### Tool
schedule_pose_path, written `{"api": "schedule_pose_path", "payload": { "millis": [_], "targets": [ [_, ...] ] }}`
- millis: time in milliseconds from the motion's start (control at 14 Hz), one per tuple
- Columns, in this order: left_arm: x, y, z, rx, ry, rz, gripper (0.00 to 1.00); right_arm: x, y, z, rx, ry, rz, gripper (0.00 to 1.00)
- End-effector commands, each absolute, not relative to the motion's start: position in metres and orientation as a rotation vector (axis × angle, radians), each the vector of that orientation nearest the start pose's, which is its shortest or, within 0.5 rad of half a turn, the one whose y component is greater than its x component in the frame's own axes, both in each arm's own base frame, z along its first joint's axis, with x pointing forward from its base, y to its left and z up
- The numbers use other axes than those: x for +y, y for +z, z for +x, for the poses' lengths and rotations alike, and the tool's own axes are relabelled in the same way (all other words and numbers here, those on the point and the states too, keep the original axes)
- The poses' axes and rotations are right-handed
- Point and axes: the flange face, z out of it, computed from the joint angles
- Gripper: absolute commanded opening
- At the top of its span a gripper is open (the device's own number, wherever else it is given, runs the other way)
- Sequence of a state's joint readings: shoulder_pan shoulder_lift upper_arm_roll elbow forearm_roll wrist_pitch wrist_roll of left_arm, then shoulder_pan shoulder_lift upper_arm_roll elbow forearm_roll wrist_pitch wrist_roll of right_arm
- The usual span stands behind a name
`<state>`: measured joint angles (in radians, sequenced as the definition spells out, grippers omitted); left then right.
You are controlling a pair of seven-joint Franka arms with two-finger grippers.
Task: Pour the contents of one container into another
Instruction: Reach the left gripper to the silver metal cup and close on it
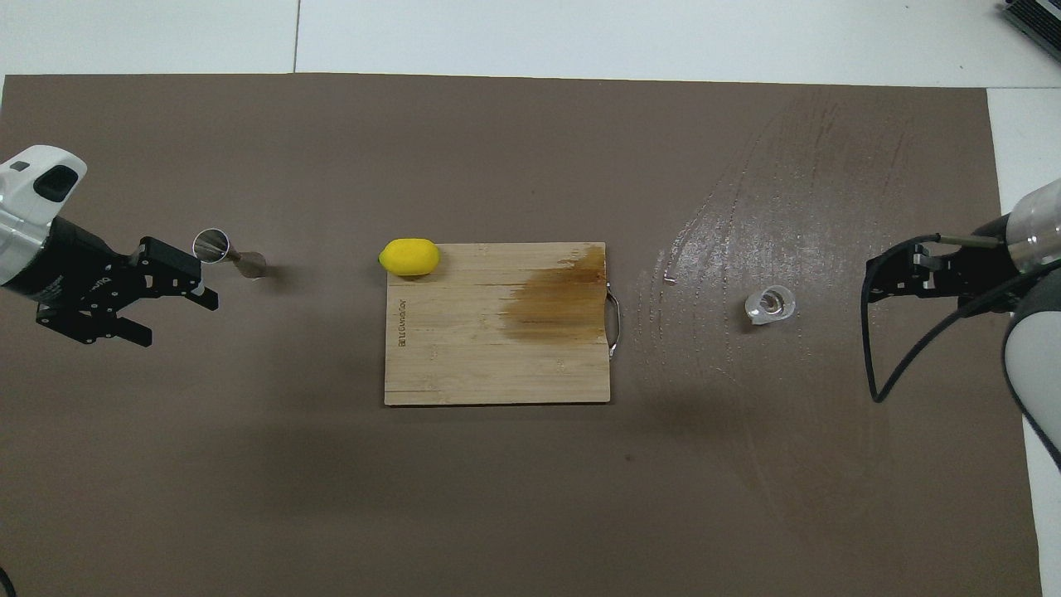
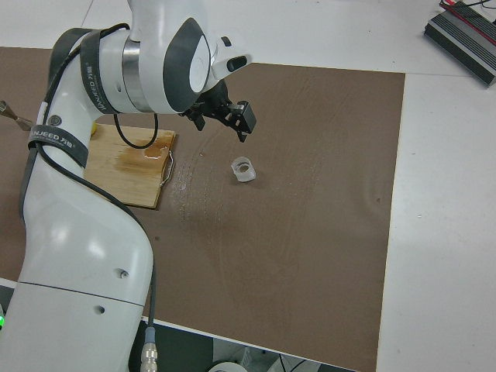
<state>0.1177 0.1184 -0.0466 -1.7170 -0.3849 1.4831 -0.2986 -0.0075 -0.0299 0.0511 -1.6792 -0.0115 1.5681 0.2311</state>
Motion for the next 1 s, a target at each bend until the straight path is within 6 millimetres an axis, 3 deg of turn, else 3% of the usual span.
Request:
{"api": "schedule_pose_path", "payload": {
  "millis": [0, 214, 498, 712, 926],
  "targets": [
    [0.027, 0.469, 0.553, -1.307, 0.803, -3.296, 1.0, 0.021, 0.59, 0.537, 0.304, 0.114, -3.129, 1.0],
    [0.053, 0.44, 0.552, -1.953, 0.854, -3.094, 1.0, 0.021, 0.59, 0.537, 0.304, 0.113, -3.131, 1.0],
    [0.09, 0.403, 0.543, -2.869, 0.878, -2.563, 1.0, 0.021, 0.59, 0.537, 0.307, 0.114, -3.129, 1.0],
    [0.102, 0.387, 0.538, -3.284, 0.937, -2.12, 1.0, 0.021, 0.591, 0.536, 0.304, 0.113, -3.129, 1.0],
    [0.101, 0.364, 0.528, -3.463, 1.076, -1.776, 1.0, 0.021, 0.593, 0.536, 0.307, 0.106, -3.129, 1.0]
  ]
}}
